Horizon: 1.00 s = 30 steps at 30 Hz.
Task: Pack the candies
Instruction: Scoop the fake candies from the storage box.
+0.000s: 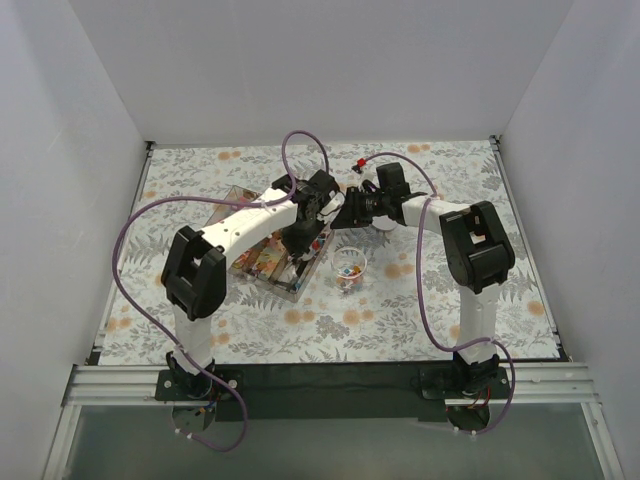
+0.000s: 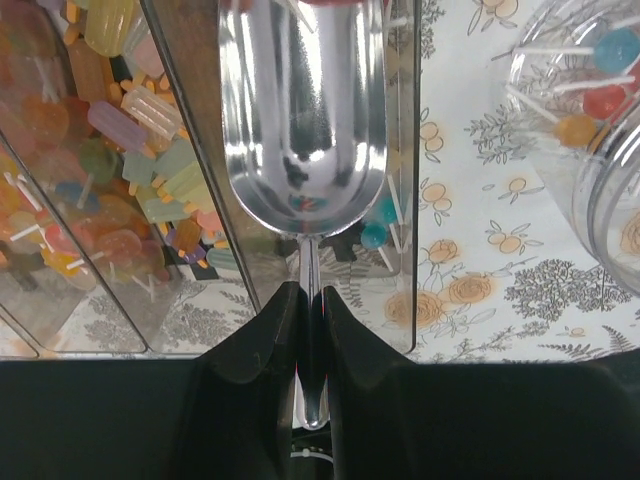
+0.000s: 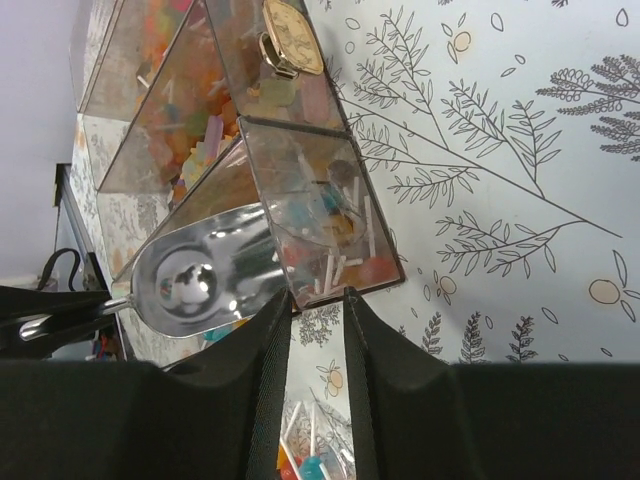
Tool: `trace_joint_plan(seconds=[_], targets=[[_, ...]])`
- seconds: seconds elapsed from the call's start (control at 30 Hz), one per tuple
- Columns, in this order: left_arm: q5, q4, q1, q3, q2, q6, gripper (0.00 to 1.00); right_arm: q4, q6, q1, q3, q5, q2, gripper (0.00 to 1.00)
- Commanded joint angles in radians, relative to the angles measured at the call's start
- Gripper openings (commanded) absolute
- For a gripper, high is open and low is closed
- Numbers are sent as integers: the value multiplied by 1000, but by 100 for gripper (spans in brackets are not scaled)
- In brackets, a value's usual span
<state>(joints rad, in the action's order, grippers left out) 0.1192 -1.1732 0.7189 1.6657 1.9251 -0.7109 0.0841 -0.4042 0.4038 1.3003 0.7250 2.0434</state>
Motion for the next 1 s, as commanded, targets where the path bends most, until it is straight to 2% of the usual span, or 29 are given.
trace_joint_plan(seconds=[0.0, 0.13, 0.47, 0.97], targets=[[-58, 78, -6, 20, 18, 14, 0, 54, -12, 33, 44, 68, 9, 32], [-81, 128, -9, -29, 17, 14, 0, 62, -19, 35, 34, 73, 9, 28], [-62, 211, -12, -99, -29, -5, 0, 66, -22, 35, 16, 71, -5, 27], [28, 346, -12, -305, -199, -16, 0, 63, 1, 29, -22, 40, -54, 43]])
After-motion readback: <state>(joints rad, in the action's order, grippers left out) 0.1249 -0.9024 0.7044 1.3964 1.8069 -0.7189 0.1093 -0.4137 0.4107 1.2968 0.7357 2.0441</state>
